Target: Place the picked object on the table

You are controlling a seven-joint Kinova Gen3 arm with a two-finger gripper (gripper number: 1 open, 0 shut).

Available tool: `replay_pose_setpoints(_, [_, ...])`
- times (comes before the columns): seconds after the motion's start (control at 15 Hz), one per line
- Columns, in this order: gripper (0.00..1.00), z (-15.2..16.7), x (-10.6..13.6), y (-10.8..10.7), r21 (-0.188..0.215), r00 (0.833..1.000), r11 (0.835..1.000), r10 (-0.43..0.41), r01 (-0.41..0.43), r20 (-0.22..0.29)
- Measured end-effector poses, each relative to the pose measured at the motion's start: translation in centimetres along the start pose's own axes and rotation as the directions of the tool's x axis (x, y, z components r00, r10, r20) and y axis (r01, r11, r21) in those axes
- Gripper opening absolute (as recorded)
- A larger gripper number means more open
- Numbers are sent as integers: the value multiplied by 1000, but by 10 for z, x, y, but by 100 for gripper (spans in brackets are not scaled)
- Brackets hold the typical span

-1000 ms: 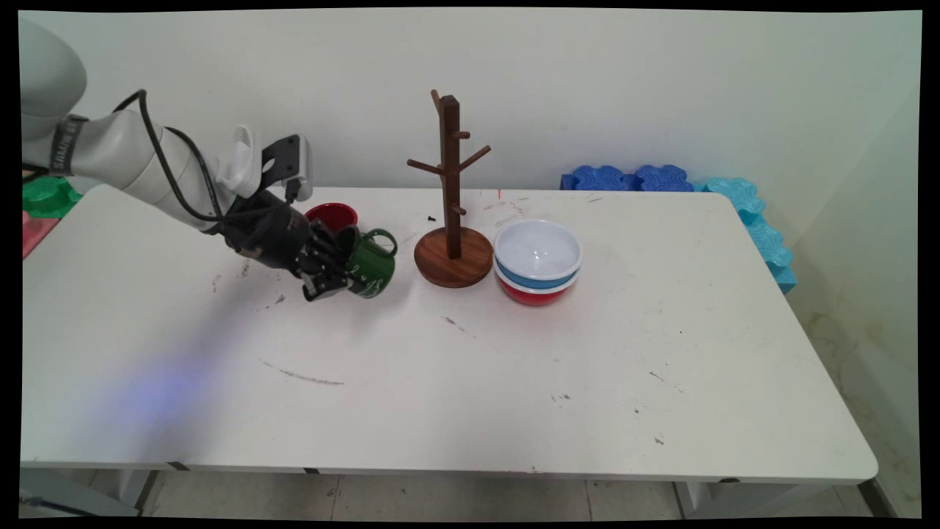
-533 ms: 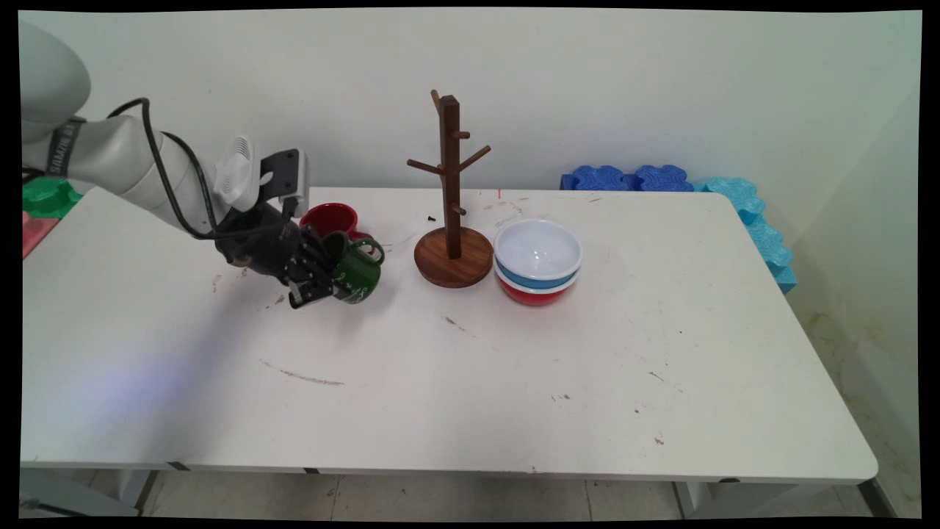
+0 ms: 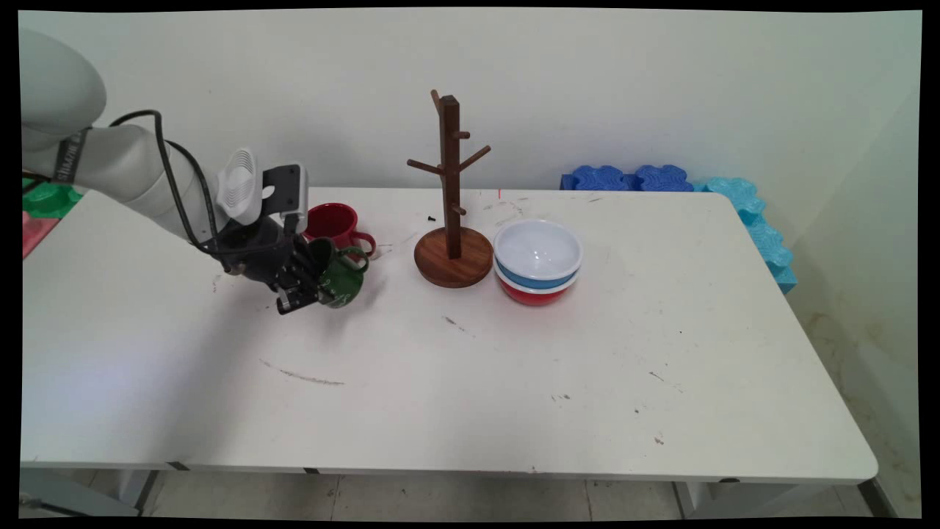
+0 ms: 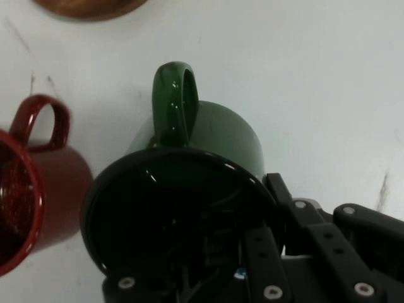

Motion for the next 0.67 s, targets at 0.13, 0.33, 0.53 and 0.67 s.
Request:
replay_pose_setpoints(0.13, [0,2,-1,0,7,1000,1000,0,0,22])
replay_pose_setpoints(0.33, [0,5,-3,0,13,999,1000,-1,0,47])
replay_pose_setpoints(0.53, [0,8,-4,1,18,998,1000,-2,1,67])
replay_pose_setpoints(0.67, [0,11,-5,0,22,996,1000,-3,2,84])
